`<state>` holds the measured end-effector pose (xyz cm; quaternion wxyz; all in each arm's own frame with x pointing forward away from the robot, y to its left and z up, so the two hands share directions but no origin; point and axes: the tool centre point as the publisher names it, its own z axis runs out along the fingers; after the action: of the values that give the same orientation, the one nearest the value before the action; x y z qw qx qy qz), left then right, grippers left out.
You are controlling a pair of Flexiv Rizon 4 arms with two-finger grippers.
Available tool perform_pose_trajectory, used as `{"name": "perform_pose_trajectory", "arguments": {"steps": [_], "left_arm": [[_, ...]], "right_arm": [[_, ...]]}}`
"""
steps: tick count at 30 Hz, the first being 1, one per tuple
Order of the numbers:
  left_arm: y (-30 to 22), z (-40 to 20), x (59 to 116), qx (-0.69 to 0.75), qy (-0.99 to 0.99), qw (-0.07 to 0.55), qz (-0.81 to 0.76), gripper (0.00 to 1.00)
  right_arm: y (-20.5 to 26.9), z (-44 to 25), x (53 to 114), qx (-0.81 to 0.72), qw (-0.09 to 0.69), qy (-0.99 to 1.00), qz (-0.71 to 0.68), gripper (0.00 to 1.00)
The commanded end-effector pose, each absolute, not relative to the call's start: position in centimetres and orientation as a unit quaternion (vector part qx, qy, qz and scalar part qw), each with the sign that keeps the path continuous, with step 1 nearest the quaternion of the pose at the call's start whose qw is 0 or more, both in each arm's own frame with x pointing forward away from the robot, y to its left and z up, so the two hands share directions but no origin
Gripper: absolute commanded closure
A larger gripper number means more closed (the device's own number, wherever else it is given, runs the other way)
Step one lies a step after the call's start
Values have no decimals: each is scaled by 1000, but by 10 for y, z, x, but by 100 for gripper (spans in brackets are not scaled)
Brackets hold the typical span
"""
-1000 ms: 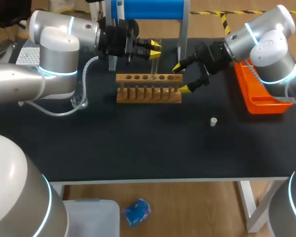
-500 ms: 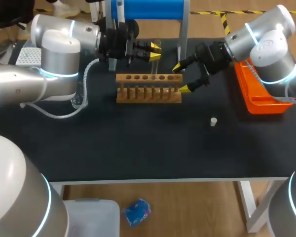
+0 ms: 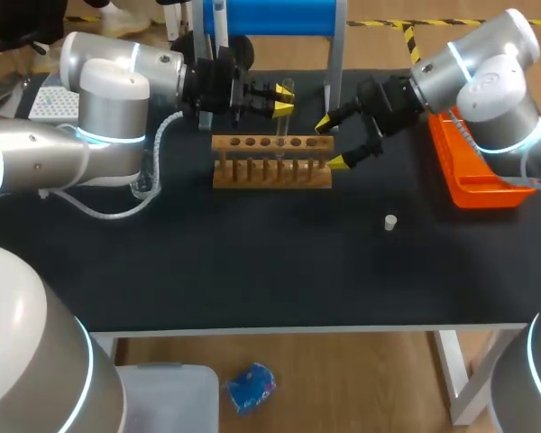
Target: Invert the test tube, pick up the pipette, mount the tip to pipette, aspirate from beaker and dispense into the tube, eject the tip, return the pipette, and cap with the stopper.
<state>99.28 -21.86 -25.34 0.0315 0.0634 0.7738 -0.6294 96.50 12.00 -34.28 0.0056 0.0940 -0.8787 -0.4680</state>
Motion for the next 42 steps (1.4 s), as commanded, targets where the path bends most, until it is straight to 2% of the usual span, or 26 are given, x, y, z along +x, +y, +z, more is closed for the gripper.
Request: {"name": "perform_pose_trajectory", "arguments": {"steps": [1, 35, 36, 37, 42], "left_arm": [[-219, -262, 998, 62, 772, 25, -632, 100], [-212, -292, 1001, 23, 776, 5, -630, 100], [-212, -292, 1001, 20, 776, 5, -630, 68], [-212, -292, 1001, 18, 777, 6, -629, 0], [-204, -284, 1000, 6, 781, 8, -624, 0]], "right_arm": [[120, -343, 966, 95, 7, -879, -468, 0], [120, -343, 966, 95, 7, -879, -468, 0], [120, -343, 966, 95, 7, -879, -468, 0], [120, -343, 966, 95, 7, -879, -468, 0], [120, -343, 966, 95, 7, -879, -468, 0]]}}
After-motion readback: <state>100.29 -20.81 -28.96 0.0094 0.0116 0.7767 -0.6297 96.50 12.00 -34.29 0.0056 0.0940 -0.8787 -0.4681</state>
